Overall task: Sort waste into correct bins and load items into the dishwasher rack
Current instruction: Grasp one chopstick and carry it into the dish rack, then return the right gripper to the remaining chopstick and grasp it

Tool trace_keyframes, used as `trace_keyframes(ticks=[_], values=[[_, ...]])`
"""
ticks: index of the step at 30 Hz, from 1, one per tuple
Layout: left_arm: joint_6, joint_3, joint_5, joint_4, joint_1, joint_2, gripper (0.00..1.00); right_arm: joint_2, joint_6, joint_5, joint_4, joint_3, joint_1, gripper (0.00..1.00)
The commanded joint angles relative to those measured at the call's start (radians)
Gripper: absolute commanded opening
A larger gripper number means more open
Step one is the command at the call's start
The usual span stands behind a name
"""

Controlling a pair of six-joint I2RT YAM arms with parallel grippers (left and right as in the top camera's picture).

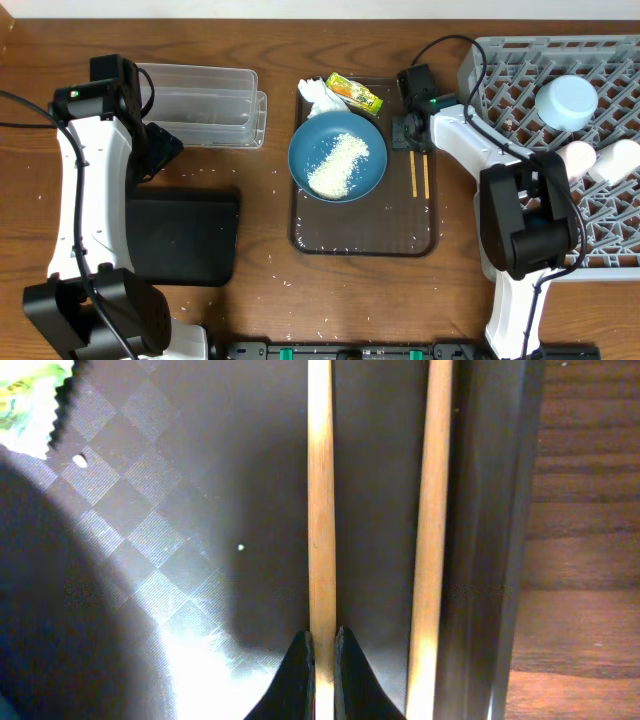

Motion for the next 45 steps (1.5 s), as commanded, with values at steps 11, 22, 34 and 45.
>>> trace_keyframes(ticks=[11,22,34,45], values=[[0.006,-0.002,-0.008,-0.006,0.004,-0.016,0.98,-0.329,-0.152,-0.047,-0.108,0.071,-0.174,0.01],[0.006,-0.002,-0.008,-0.006,0.004,-0.016,0.98,-0.412,-0.288,-0.082,-0.127,0.066,-0.37,0.01],[0.006,-0.002,-0.008,-0.006,0.004,-0.016,0.98,-0.273,-0.311,-0.082,-0.077,0.066,-0.382,0.06],[0.006,-0.002,-0.008,-0.006,0.004,-0.016,0.98,-0.271,-0.258,-0.084,-0.1,0.066,-0.378,0.59]])
